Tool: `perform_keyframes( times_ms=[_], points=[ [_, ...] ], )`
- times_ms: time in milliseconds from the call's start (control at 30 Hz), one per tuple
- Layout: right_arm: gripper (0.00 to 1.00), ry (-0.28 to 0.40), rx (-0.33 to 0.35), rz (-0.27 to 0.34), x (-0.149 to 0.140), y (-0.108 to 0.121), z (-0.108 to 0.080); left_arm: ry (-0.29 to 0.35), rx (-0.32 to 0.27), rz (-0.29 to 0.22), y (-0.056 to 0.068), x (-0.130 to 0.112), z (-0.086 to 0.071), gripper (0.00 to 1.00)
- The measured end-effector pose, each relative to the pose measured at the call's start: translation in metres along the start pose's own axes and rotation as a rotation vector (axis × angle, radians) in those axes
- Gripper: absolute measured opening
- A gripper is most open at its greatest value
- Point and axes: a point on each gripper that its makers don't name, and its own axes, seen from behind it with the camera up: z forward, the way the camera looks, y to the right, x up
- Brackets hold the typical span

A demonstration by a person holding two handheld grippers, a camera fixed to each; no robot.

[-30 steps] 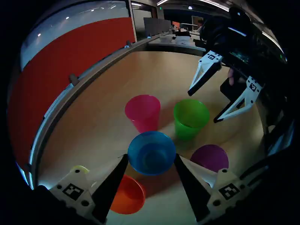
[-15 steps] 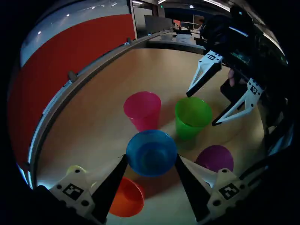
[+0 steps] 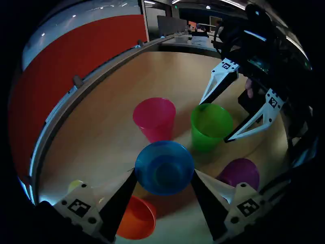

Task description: Pour water

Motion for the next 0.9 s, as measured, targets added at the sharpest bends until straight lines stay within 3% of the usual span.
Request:
perform_keyframes(
  times_ms=[633,767,900],
  points=[
    [1.0,0.007,-0.005,0.006,0.002,-0.002,0.012,0.013,0.009,0.003,-0.001,0.0,0.001,0.9],
    [0.92,0.007,-0.008,-0.002,0.002,-0.003,0.014,0.02,0.008,0.002,0.0,0.0,0.002,0.89],
    [0.91,0.012,-0.006,-0.009,0.002,-0.005,0.015,0.028,0.012,0.005,0.0,0.0,0.003,0.87]
  ],
)
